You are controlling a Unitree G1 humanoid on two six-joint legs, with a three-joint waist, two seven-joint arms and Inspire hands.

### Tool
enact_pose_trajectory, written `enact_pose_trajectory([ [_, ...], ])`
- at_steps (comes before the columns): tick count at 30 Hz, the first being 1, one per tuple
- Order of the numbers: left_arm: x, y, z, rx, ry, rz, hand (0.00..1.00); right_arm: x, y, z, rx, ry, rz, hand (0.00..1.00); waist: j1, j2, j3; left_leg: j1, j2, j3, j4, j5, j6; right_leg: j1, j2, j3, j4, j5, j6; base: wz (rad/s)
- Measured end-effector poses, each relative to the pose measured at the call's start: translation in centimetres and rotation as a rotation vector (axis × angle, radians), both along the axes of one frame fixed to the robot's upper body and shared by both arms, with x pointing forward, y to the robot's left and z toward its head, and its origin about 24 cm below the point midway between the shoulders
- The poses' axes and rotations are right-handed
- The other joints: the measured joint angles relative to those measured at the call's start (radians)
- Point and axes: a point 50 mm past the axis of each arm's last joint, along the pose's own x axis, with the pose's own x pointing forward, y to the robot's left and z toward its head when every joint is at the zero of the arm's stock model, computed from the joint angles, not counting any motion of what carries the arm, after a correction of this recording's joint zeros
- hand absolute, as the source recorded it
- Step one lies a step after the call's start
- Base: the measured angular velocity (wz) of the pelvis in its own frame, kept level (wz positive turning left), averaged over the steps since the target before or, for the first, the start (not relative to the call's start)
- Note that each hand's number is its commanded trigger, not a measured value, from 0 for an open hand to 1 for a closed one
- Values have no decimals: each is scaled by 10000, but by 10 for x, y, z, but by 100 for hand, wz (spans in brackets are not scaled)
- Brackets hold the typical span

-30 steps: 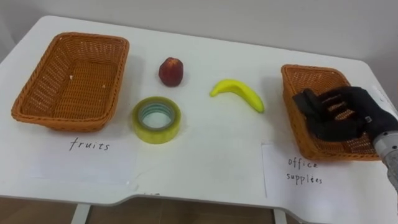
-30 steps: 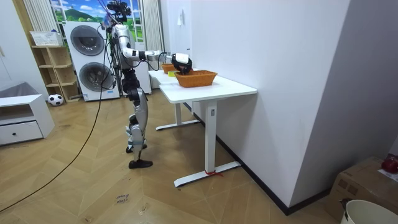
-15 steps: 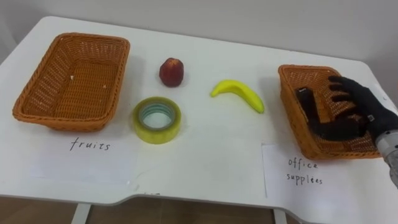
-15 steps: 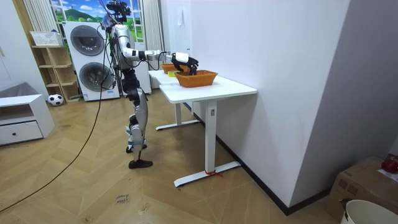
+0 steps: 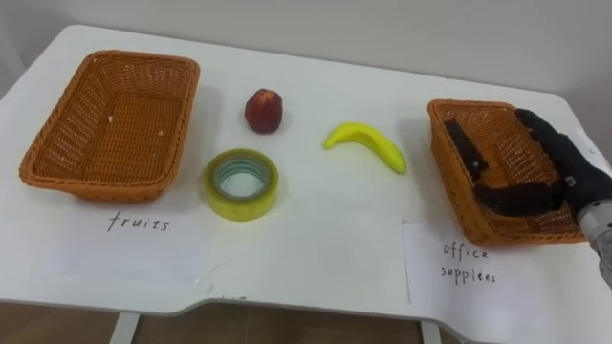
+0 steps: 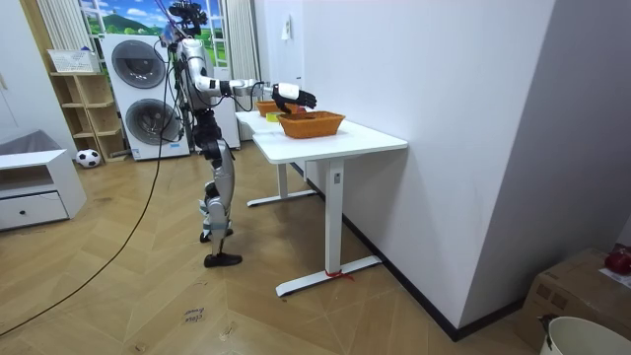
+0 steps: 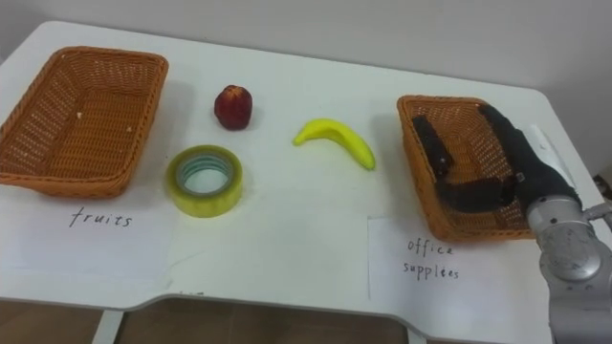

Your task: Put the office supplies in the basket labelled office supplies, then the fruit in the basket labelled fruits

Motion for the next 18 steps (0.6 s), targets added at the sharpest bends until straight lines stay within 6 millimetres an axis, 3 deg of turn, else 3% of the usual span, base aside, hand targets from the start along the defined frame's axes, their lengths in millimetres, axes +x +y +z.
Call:
enact_pose_trajectory([
  [11, 3, 0, 0, -21, -51, 6, 0, 0, 1, 2, -16, -92, 45, 0, 1, 3, 3, 1, -2, 13, -3, -1, 1, -15, 10, 168, 1, 0, 0, 0],
  [14, 5, -1, 0, -38, -85, 2, 0, 2, 5, 13, -80, -575, 207, 0, 8, 66, 40, 10, 2, 39, -3, -1, 1, -22, 17, 190, -6, 0, 0, -1],
  [18, 6, -1, 0, -40, -116, -1, 0, 4, 8, 23, -184, -1179, 181, 0, 33, 140, 5, -4, 5, 41, -8, -1, 0, -42, 19, 161, 1, 0, 0, 0],
])
